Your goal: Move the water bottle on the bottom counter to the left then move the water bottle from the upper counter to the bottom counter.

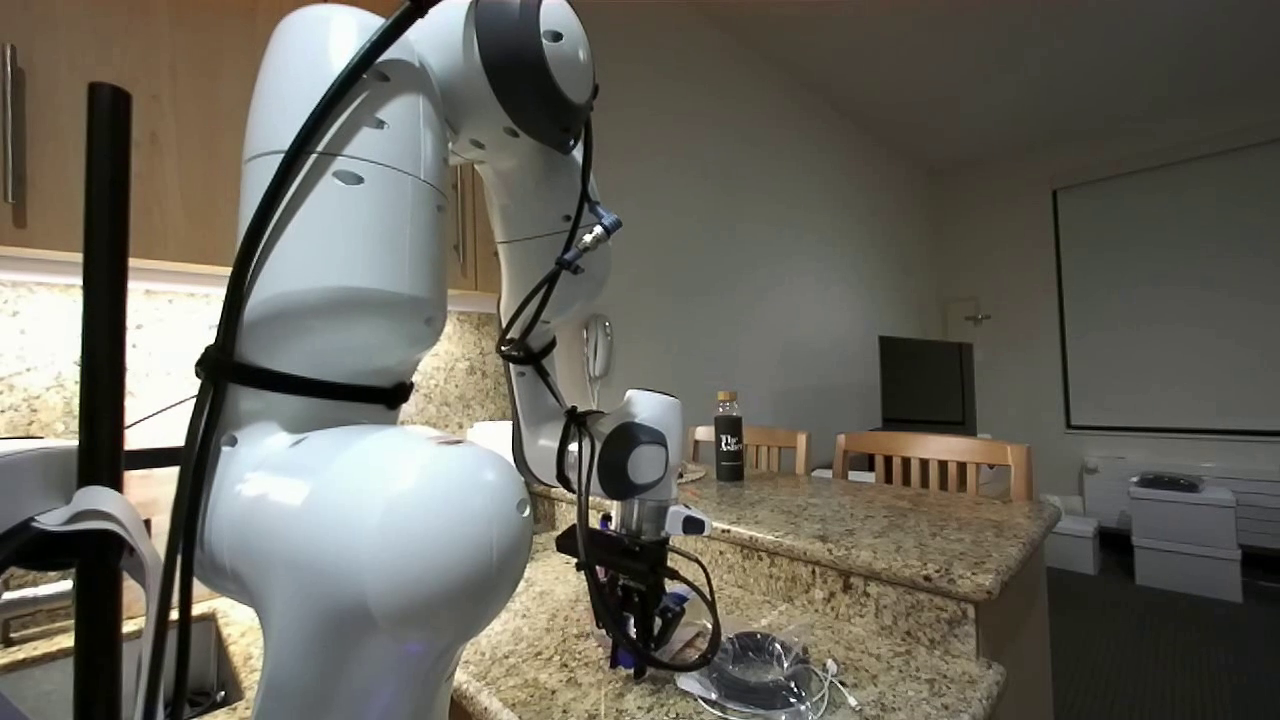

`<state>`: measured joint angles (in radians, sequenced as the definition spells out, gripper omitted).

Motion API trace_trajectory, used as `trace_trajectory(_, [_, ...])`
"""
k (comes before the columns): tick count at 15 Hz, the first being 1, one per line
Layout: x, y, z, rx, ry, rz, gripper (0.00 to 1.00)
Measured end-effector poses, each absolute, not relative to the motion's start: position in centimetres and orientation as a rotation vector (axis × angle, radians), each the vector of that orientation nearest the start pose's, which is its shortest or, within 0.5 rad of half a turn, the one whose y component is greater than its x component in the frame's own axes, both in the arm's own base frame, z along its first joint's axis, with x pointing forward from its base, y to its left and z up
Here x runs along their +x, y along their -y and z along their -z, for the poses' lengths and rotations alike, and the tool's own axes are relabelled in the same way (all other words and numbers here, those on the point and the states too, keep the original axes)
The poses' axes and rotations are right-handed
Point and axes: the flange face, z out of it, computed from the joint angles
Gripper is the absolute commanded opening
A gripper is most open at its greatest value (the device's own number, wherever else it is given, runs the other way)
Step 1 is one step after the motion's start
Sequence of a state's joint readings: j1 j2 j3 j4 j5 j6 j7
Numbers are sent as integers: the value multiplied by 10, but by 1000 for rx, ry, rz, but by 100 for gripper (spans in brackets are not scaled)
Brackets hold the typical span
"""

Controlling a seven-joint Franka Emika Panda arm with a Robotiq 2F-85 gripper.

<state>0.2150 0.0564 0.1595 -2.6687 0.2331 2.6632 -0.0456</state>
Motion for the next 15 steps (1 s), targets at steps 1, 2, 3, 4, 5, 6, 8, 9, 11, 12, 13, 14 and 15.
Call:
trace_trajectory(1, [386, -145, -214, -3025, 318, -119, 14])
trace_trajectory(2, [387, -145, -215, -3025, 318, -115, 14])
trace_trajectory(3, [389, -145, -217, -3026, 324, -106, 14])
trace_trajectory(4, [393, -144, -221, -3029, 333, -88, 14])
trace_trajectory(5, [399, -143, -227, -3033, 341, -61, 14])
trace_trajectory(6, [407, -142, -236, -3039, 347, -30, 14])
trace_trajectory(8, [420, -136, -258, -3044, 340, -25, 14])
trace_trajectory(9, [428, -134, -270, -3040, 329, -51, 14])
trace_trajectory(11, [442, -128, -292, -3006, 318, -152, 14])
trace_trajectory(12, [447, -125, -300, -2979, 318, -224, 14])
trace_trajectory(13, [452, -121, -307, -2944, 328, -296, 14])
trace_trajectory(14, [457, -117, -314, -2912, 337, -368, 14])
trace_trajectory(15, [462, -112, -320, -2884, 341, -442, 14])
